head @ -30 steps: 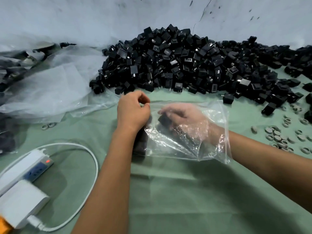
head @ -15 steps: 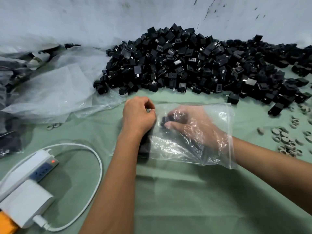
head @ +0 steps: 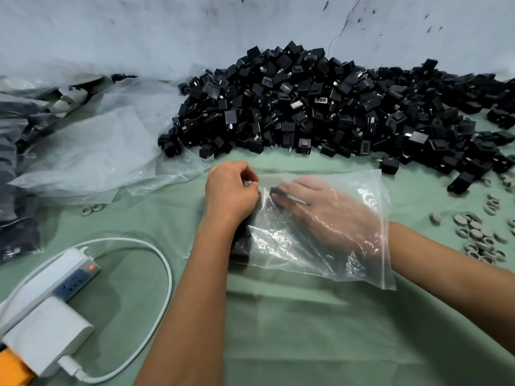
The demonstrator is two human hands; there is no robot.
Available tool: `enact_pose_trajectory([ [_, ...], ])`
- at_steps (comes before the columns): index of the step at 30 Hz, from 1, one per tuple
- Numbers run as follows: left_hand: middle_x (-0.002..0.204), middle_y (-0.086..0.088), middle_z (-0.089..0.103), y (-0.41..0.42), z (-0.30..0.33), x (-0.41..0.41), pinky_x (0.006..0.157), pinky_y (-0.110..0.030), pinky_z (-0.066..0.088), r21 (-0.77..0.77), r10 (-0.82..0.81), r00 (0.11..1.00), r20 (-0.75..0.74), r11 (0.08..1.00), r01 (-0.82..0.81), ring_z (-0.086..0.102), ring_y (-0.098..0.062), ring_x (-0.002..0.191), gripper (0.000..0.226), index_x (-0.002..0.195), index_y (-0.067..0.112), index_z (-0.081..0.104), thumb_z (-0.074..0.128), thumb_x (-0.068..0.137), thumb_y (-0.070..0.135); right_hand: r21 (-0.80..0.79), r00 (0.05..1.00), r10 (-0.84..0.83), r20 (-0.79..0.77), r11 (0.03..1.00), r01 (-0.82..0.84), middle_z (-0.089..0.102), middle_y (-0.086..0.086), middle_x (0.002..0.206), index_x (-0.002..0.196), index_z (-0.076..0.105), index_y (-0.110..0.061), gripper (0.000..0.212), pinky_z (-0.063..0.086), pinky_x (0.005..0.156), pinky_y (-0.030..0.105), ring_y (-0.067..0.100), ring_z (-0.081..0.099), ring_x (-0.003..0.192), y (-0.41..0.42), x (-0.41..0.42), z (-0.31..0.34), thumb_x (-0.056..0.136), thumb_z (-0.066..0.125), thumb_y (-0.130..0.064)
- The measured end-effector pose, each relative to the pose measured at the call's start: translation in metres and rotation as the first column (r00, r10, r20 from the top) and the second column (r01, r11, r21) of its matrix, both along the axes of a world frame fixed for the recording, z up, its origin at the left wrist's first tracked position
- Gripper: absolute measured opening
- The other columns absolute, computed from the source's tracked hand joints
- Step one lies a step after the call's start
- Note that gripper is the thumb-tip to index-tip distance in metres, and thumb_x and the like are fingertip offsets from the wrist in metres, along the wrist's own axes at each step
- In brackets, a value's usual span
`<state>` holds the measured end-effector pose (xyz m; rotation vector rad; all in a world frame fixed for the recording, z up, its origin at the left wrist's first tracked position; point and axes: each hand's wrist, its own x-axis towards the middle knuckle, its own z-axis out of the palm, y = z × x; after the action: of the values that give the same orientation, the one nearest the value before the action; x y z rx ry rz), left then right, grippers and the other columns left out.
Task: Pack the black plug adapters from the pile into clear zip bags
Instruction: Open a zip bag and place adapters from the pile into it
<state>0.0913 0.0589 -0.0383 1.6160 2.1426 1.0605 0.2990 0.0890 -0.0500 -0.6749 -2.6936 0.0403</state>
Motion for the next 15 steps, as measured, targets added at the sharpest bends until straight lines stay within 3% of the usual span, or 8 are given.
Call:
enact_pose_trajectory([
  [2,0.093,0.009,0.067,0.0,0.0,0.0,0.094,-0.042,0.053,0.002,0.001,1.0,0.007,1.0,-0.001,0.063,-0.022,0.103,0.016,0.083,0.028,0.07,0.072,0.087,0.013,0.083,0.996,0.013,-0.086,0.997,-0.006,0.07,0.007,0.12,0.132,0.066,-0.007,0.031,0.061,0.085,0.033,0.018,0.069,0.099,0.004,-0.009,-0.008,0.105,0.057,-0.021],
  [4,0.093,0.008,0.068,0.0,0.0,0.0,0.094,-0.043,0.053,0.004,0.0,1.0,0.009,1.0,0.0,0.063,-0.022,0.103,0.018,0.082,0.029,0.07,0.073,0.087,0.012,-0.068,0.973,-0.047,-0.225,0.997,0.033,0.073,0.01,0.118,0.13,0.067,-0.002,0.034,0.058,0.081,0.017,0.007,0.07,0.093,0.01,-0.02,-0.019,0.099,0.064,-0.014],
  [6,0.093,0.008,0.068,0.0,0.0,0.0,0.093,-0.042,0.054,0.008,-0.002,1.0,0.01,1.0,0.002,0.063,-0.021,0.103,0.018,0.082,0.029,0.07,0.073,0.087,0.012,-0.277,0.942,-0.174,-0.287,0.956,0.092,0.068,-0.007,0.113,0.135,0.064,-0.012,0.036,0.044,0.076,-0.003,-0.021,0.06,0.083,0.012,-0.027,-0.022,0.101,0.057,-0.022],
  [8,0.093,0.008,0.067,0.0,-0.001,0.0,0.092,-0.042,0.054,0.01,-0.001,1.0,0.013,1.0,0.001,0.063,-0.021,0.101,0.019,0.082,0.029,0.07,0.072,0.088,0.011,-0.25,0.947,-0.208,-0.246,0.957,0.145,0.066,-0.014,0.105,0.134,0.062,-0.019,0.032,0.037,0.07,-0.009,-0.026,0.056,0.082,0.009,-0.032,-0.019,0.103,0.053,-0.023],
  [10,0.094,0.007,0.068,0.001,-0.001,0.0,0.091,-0.042,0.055,0.011,-0.003,1.0,0.019,1.0,0.003,0.063,-0.02,0.101,0.018,0.084,0.028,0.07,0.072,0.088,0.01,-0.187,0.967,-0.175,-0.184,0.972,0.14,0.077,0.003,0.103,0.12,0.072,-0.005,0.038,0.043,0.067,-0.006,-0.006,0.067,0.082,0.0,-0.037,-0.011,0.094,0.048,-0.018],
  [12,0.094,0.006,0.068,0.001,-0.001,0.0,0.091,-0.042,0.055,0.013,-0.005,1.0,0.03,1.0,0.005,0.063,-0.02,0.1,0.016,0.086,0.025,0.071,0.072,0.089,0.01,0.085,0.997,-0.05,-0.065,0.995,0.056,0.076,0.015,0.114,0.119,0.072,0.003,0.054,0.057,0.069,0.016,0.017,0.075,0.084,0.002,-0.034,-0.008,0.086,0.035,-0.016],
  [13,0.094,0.006,0.068,0.001,-0.001,0.0,0.091,-0.042,0.055,0.017,-0.005,0.999,0.034,1.0,0.004,0.064,-0.019,0.099,0.015,0.086,0.024,0.072,0.071,0.089,0.009,0.12,0.996,-0.084,0.035,0.99,0.079,0.068,0.018,0.133,0.135,0.061,0.004,0.064,0.057,0.084,0.024,0.022,0.073,0.102,0.003,-0.032,-0.007,0.087,0.025,-0.019],
  [15,0.093,0.005,0.069,0.001,0.0,0.0,0.09,-0.041,0.055,0.026,-0.005,0.999,0.037,1.0,0.004,0.064,-0.019,0.096,0.016,0.086,0.023,0.072,0.07,0.089,0.008,0.064,0.973,-0.127,0.191,0.991,0.116,0.029,0.01,0.168,0.16,0.013,-0.009,0.073,0.032,0.115,0.031,0.023,0.044,0.141,0.003,-0.028,-0.011,0.089,0.011,-0.027],
])
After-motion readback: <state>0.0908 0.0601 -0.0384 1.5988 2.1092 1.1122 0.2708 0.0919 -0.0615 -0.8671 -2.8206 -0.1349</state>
